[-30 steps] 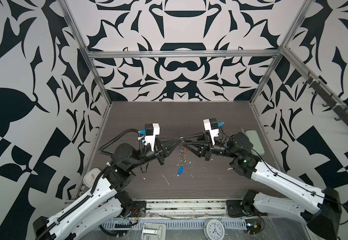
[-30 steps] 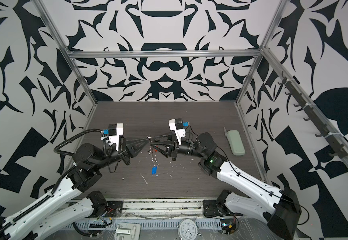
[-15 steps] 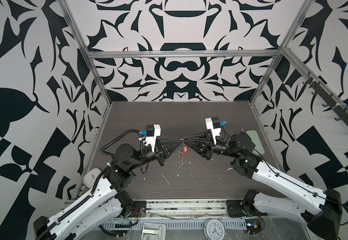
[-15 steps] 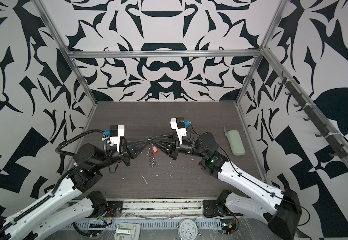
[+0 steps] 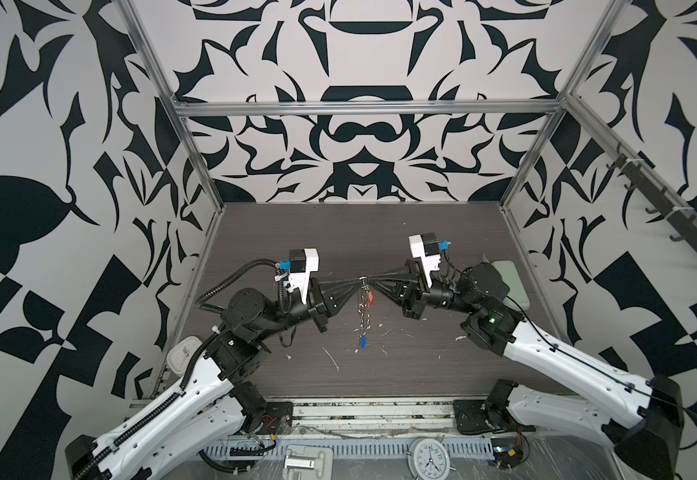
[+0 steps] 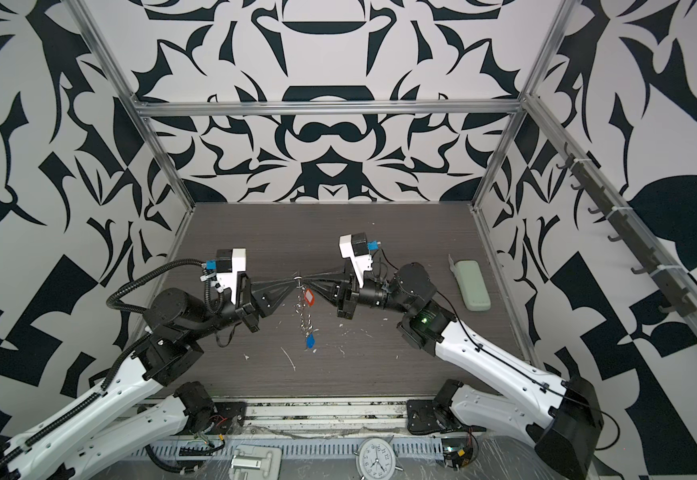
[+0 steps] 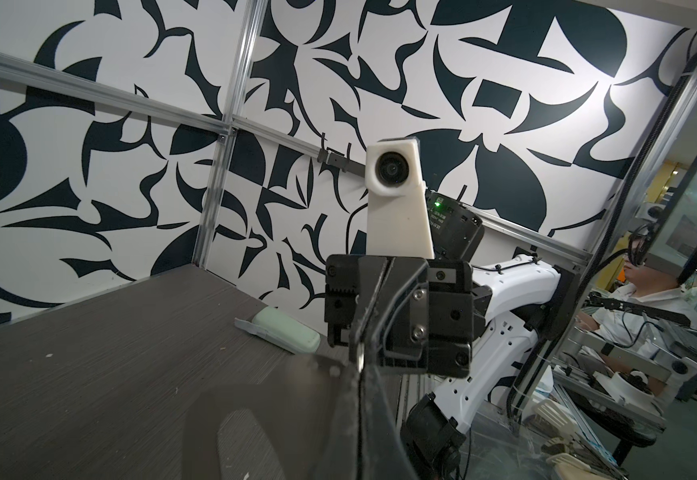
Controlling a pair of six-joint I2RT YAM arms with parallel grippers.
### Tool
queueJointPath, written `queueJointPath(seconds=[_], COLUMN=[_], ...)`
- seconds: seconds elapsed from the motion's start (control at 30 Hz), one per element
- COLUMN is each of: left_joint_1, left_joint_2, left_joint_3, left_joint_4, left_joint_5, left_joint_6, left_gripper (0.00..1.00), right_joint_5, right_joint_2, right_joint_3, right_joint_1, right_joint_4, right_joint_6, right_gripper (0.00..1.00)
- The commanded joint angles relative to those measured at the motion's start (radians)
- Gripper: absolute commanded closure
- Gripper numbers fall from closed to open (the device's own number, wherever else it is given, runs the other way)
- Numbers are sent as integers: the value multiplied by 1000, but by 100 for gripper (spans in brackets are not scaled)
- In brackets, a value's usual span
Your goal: Remove the keys from the keyring
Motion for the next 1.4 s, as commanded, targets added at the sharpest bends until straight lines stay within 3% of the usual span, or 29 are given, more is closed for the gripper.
queueJointPath(seconds=[0.0, 0.03, 0.1, 0.33, 0.53, 0.83, 1.03, 1.17, 1.37], left_joint_1=[-1, -1, 0, 0, 0, 0, 0, 0, 0], left_joint_2=[-18, -29, -48, -9, 107, 196, 214, 215, 218], left_joint_3=[27, 39, 60, 200, 315, 385, 396, 402, 401], left_joint_4=[-31, -70, -152, -463, -628, -723, -735, -762, -734], left_joint_5=[2, 2, -1, 105, 252, 333, 337, 294, 315], left_joint_6=[-4, -3, 19, 93, 135, 160, 161, 169, 165], left_gripper=[72, 65, 62, 65, 74, 77, 80, 72, 76], right_joint_5=[-13, -11, -5, -12, -30, -44, -48, -49, -73], right_joint_2=[-43, -58, -76, -51, 18, 57, 64, 55, 66], right_joint_3=[87, 109, 172, 390, 528, 592, 603, 605, 601], right_joint_1=[4, 4, 2, 2, 2, 2, 1, 2, 2], right_joint_4=[-149, -234, -434, -964, -1203, -1274, -1270, -1267, -1254], right_joint_6=[-78, -116, -210, -483, -616, -653, -652, -650, -640], right_gripper=[100, 100, 100, 100, 100, 100, 100, 100, 100])
